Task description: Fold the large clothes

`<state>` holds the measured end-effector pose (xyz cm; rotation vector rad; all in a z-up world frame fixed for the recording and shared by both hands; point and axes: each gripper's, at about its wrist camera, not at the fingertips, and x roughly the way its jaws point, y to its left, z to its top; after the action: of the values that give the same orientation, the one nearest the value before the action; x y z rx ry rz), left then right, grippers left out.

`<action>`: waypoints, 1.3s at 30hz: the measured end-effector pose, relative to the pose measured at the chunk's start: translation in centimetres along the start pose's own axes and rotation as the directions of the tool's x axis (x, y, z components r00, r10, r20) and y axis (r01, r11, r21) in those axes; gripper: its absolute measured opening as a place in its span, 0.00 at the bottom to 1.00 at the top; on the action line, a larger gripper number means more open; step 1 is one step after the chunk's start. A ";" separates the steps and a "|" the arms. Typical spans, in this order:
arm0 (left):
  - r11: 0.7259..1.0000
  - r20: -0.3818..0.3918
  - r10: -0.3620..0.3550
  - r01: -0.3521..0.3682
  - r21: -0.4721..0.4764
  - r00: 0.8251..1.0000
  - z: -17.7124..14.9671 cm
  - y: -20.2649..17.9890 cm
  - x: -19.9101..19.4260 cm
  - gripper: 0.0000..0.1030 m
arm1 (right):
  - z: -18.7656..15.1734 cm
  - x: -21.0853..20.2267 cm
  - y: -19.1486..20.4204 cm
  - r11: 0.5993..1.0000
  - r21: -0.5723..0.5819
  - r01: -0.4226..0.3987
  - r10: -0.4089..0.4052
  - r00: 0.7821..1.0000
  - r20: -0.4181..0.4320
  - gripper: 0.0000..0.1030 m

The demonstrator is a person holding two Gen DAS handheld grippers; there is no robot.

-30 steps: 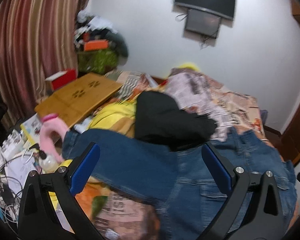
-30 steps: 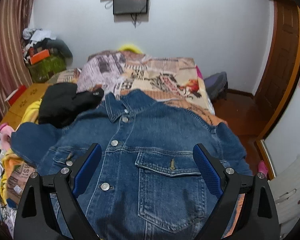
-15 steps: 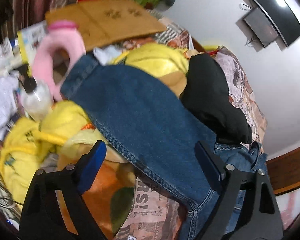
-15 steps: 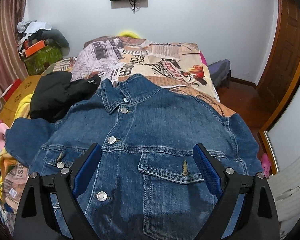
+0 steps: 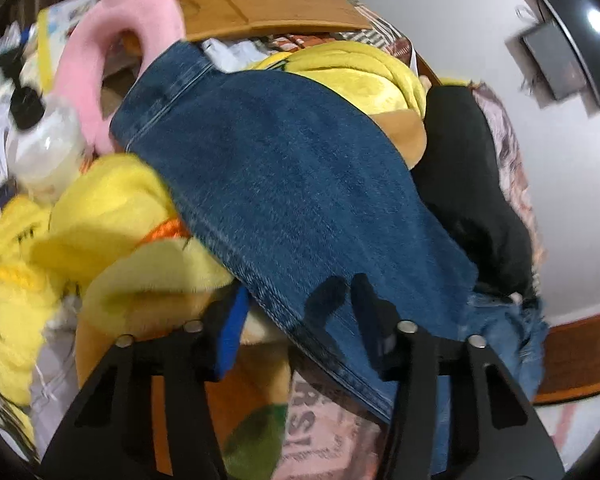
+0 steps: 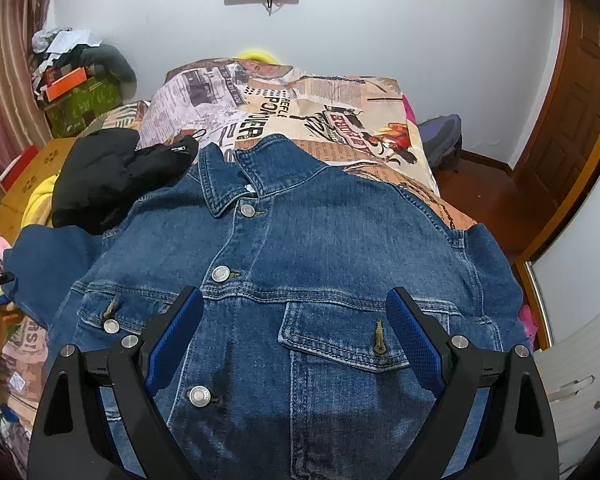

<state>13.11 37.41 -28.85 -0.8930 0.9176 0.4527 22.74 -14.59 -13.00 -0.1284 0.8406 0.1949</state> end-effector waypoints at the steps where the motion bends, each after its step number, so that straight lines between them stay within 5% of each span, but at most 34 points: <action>1: 0.999 0.008 0.034 -0.034 0.032 0.999 0.0 -0.4 0.2 0.37 | 0.0 -0.1 0.0 1.000 0.000 0.000 0.000 1.000 0.004 0.88; 3: 0.987 0.036 0.116 -0.119 0.107 0.993 -0.2 -1.6 0.5 0.24 | 0.0 -0.4 -0.1 1.000 0.002 0.001 -0.001 1.000 0.009 0.88; 7: 0.964 0.118 0.152 -0.173 0.200 0.981 -0.9 -3.7 -0.8 0.14 | 0.0 -0.9 -0.2 1.000 -0.005 0.010 -0.010 1.000 0.019 0.88; 20: 0.911 0.313 -0.081 -0.057 0.408 0.946 -3.0 -15.3 -10.0 0.08 | -0.2 -2.6 -1.2 1.000 -0.004 0.021 -0.021 0.997 0.072 0.88; 26: 0.841 0.295 -0.248 0.054 0.539 0.923 -6.5 -21.7 -12.8 0.08 | -0.7 -2.7 -2.1 1.000 0.004 0.019 -0.020 0.997 0.075 0.88; 31: 0.758 0.194 -0.332 0.138 0.638 0.923 -10.4 -27.4 -12.3 0.08 | -1.1 -2.8 -3.3 1.000 0.025 0.009 -0.011 0.997 0.078 0.88; 39: 0.616 -0.001 -0.302 0.196 0.762 0.953 -18.5 -32.3 -8.4 0.07 | -1.9 -3.1 -4.9 0.999 0.041 0.007 -0.010 0.997 0.072 0.88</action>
<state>21.32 3.99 -12.34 -0.1904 0.7395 -0.1443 20.46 -20.11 -11.72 -0.0859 0.7713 0.1731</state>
